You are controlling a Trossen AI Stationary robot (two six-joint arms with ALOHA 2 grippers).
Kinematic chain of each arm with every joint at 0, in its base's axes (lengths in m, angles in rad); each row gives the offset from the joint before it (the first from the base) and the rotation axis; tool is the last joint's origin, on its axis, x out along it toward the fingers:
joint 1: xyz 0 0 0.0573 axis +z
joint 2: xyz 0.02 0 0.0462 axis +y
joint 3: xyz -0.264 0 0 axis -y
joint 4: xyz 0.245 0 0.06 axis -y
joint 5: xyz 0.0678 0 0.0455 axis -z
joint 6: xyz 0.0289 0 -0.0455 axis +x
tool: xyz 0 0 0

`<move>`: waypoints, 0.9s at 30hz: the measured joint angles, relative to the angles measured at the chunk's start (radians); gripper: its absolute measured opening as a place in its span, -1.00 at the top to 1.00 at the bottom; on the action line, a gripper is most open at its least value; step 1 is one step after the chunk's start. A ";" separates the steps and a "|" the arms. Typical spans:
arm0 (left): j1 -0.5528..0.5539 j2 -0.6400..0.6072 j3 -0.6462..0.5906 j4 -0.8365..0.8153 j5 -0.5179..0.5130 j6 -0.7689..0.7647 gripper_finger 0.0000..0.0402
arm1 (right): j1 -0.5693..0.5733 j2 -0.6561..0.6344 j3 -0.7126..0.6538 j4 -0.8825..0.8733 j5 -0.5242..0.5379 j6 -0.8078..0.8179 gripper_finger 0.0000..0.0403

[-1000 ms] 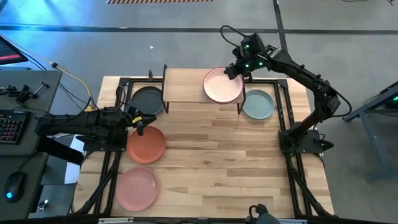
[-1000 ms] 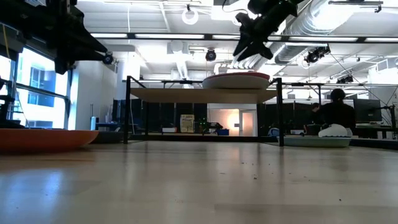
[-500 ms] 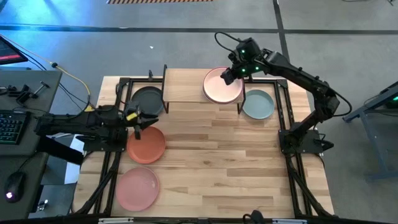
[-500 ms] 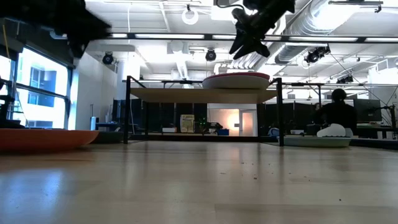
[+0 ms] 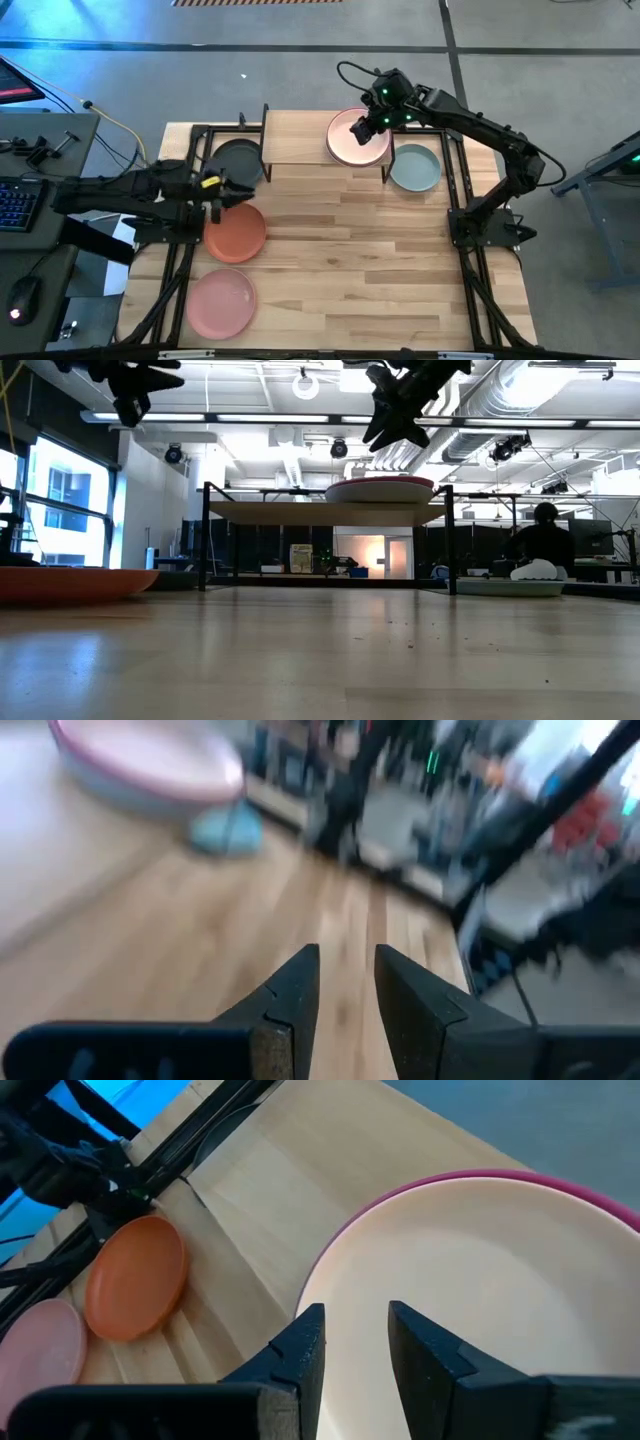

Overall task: Place and stack plates onto a shelf
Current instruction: Put the orange plate on the shelf

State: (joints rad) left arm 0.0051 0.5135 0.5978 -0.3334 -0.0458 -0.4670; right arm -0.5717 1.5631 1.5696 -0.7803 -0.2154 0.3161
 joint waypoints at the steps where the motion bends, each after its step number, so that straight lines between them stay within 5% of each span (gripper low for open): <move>1: 0.000 0.030 0.031 -0.059 0.024 -0.022 0.55 | 0.004 0.000 0.000 0.000 0.004 0.000 0.55; 9: -0.031 0.253 0.138 -0.300 0.220 -0.180 0.55 | 0.017 0.000 0.000 -0.016 0.007 -0.003 0.55; 27: -0.142 0.604 0.139 -0.306 0.128 -0.496 0.55 | 0.017 0.000 0.000 -0.118 0.001 -0.081 0.55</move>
State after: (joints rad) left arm -0.1373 1.1170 0.7368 -0.6395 0.0826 -0.9631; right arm -0.5545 1.5635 1.5696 -0.8985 -0.2146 0.2352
